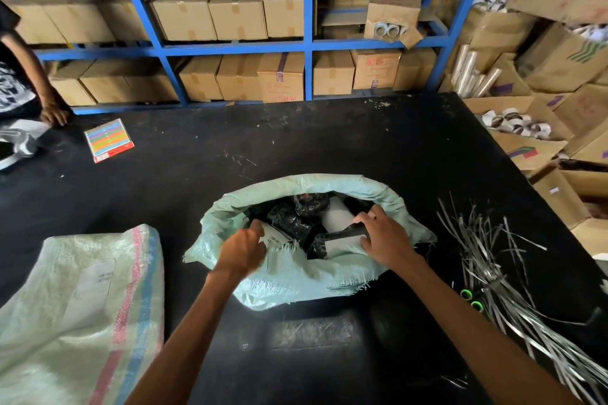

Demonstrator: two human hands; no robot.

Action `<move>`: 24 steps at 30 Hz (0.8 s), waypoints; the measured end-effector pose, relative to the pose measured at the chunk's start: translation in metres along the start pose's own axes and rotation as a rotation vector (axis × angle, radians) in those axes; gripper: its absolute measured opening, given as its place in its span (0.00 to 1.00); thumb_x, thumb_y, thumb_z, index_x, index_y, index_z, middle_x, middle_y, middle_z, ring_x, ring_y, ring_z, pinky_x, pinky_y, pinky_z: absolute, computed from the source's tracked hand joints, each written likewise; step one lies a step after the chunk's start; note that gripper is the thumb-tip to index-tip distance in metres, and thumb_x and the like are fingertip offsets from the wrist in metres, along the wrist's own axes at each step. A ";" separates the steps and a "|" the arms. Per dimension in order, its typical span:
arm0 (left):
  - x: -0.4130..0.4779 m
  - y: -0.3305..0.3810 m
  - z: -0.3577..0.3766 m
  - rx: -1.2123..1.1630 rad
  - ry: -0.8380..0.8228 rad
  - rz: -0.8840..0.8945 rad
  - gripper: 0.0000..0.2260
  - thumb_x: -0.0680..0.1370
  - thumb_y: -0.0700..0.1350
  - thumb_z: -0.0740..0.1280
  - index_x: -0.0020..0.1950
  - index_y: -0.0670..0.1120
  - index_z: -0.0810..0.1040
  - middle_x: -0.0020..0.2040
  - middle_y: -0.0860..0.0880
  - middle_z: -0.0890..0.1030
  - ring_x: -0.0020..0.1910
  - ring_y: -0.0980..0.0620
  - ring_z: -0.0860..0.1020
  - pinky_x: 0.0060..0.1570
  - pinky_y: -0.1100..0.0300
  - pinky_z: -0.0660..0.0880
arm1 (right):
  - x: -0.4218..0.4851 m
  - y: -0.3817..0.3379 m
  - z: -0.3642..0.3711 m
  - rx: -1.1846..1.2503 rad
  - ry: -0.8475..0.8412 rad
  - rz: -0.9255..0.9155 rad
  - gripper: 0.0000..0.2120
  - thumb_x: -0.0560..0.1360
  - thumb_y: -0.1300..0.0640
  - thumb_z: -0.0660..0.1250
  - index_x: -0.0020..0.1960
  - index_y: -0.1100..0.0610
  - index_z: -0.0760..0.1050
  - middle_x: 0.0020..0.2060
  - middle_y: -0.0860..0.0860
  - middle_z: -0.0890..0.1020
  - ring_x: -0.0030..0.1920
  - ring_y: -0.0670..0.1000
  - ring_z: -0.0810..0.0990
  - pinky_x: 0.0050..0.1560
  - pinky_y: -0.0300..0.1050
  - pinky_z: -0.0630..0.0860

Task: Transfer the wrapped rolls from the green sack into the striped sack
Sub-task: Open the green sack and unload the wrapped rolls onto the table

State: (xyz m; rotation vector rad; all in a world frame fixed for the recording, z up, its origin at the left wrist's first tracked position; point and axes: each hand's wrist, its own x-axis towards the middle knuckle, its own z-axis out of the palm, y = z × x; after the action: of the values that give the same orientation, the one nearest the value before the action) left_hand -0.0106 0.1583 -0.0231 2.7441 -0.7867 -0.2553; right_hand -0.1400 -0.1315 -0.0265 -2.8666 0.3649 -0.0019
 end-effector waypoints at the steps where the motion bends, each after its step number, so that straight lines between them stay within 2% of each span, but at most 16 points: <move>1: -0.003 -0.002 0.001 0.014 -0.015 0.018 0.11 0.79 0.36 0.61 0.62 0.39 0.72 0.33 0.51 0.72 0.29 0.53 0.73 0.25 0.66 0.68 | -0.002 0.002 -0.002 -0.021 -0.021 0.000 0.22 0.73 0.55 0.71 0.66 0.51 0.73 0.60 0.53 0.70 0.50 0.54 0.80 0.44 0.46 0.78; 4: -0.009 -0.003 0.009 0.099 -0.075 0.043 0.15 0.78 0.39 0.66 0.65 0.39 0.71 0.42 0.45 0.79 0.37 0.49 0.79 0.35 0.60 0.79 | -0.012 0.007 -0.004 -0.066 -0.134 -0.009 0.28 0.72 0.51 0.73 0.70 0.50 0.68 0.62 0.54 0.68 0.51 0.54 0.80 0.46 0.47 0.77; 5: -0.008 -0.001 0.011 0.105 -0.089 0.038 0.17 0.77 0.39 0.67 0.65 0.39 0.71 0.45 0.44 0.80 0.39 0.49 0.80 0.37 0.59 0.79 | -0.013 0.007 -0.003 -0.081 -0.148 -0.012 0.29 0.72 0.51 0.73 0.71 0.50 0.68 0.63 0.53 0.68 0.52 0.54 0.79 0.46 0.47 0.77; 7: -0.004 0.006 0.017 0.105 -0.075 0.028 0.20 0.76 0.38 0.68 0.67 0.40 0.69 0.44 0.46 0.78 0.37 0.50 0.78 0.29 0.62 0.73 | -0.013 0.005 0.000 -0.102 -0.119 -0.031 0.30 0.71 0.51 0.73 0.71 0.51 0.68 0.63 0.53 0.68 0.57 0.54 0.76 0.46 0.47 0.77; 9: 0.002 0.015 0.023 0.112 -0.036 0.037 0.20 0.73 0.34 0.69 0.65 0.41 0.71 0.39 0.48 0.74 0.32 0.53 0.74 0.23 0.68 0.62 | -0.007 -0.001 0.002 -0.108 -0.060 -0.066 0.30 0.71 0.50 0.74 0.69 0.52 0.69 0.62 0.53 0.71 0.60 0.54 0.73 0.47 0.48 0.78; 10: 0.007 0.019 0.024 0.112 -0.011 0.041 0.20 0.72 0.32 0.69 0.63 0.41 0.72 0.38 0.48 0.74 0.30 0.54 0.73 0.22 0.69 0.61 | -0.002 -0.004 0.003 -0.110 -0.046 -0.079 0.30 0.70 0.49 0.75 0.69 0.53 0.69 0.61 0.53 0.72 0.61 0.55 0.73 0.50 0.49 0.78; 11: 0.012 0.022 0.023 0.118 0.001 0.058 0.22 0.71 0.30 0.69 0.64 0.41 0.72 0.40 0.46 0.77 0.32 0.53 0.75 0.23 0.68 0.66 | 0.003 -0.008 0.003 -0.118 -0.055 -0.087 0.31 0.70 0.50 0.75 0.69 0.53 0.69 0.60 0.53 0.73 0.61 0.56 0.73 0.53 0.51 0.77; 12: 0.019 0.024 0.025 0.150 0.014 0.087 0.24 0.72 0.30 0.69 0.67 0.42 0.72 0.46 0.44 0.80 0.39 0.50 0.79 0.30 0.64 0.74 | 0.008 -0.011 0.003 -0.128 -0.090 -0.085 0.32 0.69 0.50 0.76 0.70 0.53 0.68 0.60 0.53 0.74 0.61 0.56 0.73 0.56 0.52 0.76; 13: 0.027 0.025 0.026 0.205 0.022 0.129 0.28 0.73 0.31 0.69 0.72 0.44 0.69 0.55 0.42 0.80 0.49 0.46 0.81 0.42 0.59 0.80 | 0.014 -0.013 0.003 -0.142 -0.145 -0.073 0.33 0.69 0.51 0.76 0.70 0.53 0.67 0.60 0.53 0.74 0.61 0.56 0.74 0.58 0.53 0.74; 14: 0.034 0.026 0.027 0.259 -0.020 0.165 0.31 0.75 0.34 0.69 0.76 0.45 0.66 0.64 0.41 0.77 0.59 0.44 0.78 0.54 0.55 0.79 | 0.019 -0.015 0.004 -0.162 -0.220 -0.055 0.33 0.69 0.53 0.75 0.70 0.54 0.66 0.59 0.53 0.75 0.61 0.57 0.74 0.59 0.54 0.73; 16: 0.046 0.025 0.027 0.374 -0.094 0.217 0.35 0.76 0.37 0.70 0.80 0.46 0.59 0.73 0.42 0.71 0.69 0.45 0.72 0.67 0.52 0.72 | 0.028 -0.014 0.006 -0.196 -0.366 -0.019 0.31 0.68 0.54 0.75 0.68 0.54 0.67 0.58 0.53 0.75 0.60 0.57 0.76 0.60 0.55 0.73; 18: 0.057 0.019 0.031 0.481 -0.165 0.256 0.35 0.77 0.37 0.70 0.81 0.46 0.57 0.75 0.42 0.68 0.71 0.45 0.70 0.70 0.50 0.68 | 0.034 -0.011 0.012 -0.157 -0.450 -0.003 0.33 0.67 0.53 0.76 0.69 0.53 0.68 0.60 0.53 0.75 0.61 0.56 0.77 0.60 0.53 0.75; 21: 0.067 0.005 0.045 0.589 -0.274 0.306 0.30 0.78 0.40 0.68 0.79 0.46 0.61 0.73 0.43 0.70 0.69 0.46 0.72 0.70 0.52 0.68 | 0.045 -0.004 0.021 -0.100 -0.532 -0.021 0.39 0.64 0.49 0.78 0.72 0.49 0.67 0.62 0.52 0.77 0.61 0.55 0.77 0.61 0.52 0.76; 24: 0.075 -0.003 0.057 0.633 -0.321 0.342 0.29 0.78 0.42 0.69 0.77 0.47 0.63 0.71 0.44 0.71 0.67 0.46 0.73 0.68 0.52 0.69 | 0.051 0.001 0.034 -0.047 -0.634 -0.042 0.44 0.62 0.48 0.80 0.73 0.50 0.64 0.62 0.52 0.78 0.60 0.56 0.78 0.62 0.52 0.75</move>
State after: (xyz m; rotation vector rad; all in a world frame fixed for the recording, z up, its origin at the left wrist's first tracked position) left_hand 0.0403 0.1082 -0.0846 3.0922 -1.6471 -0.4427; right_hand -0.0900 -0.1368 -0.0613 -2.7236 0.1718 0.8874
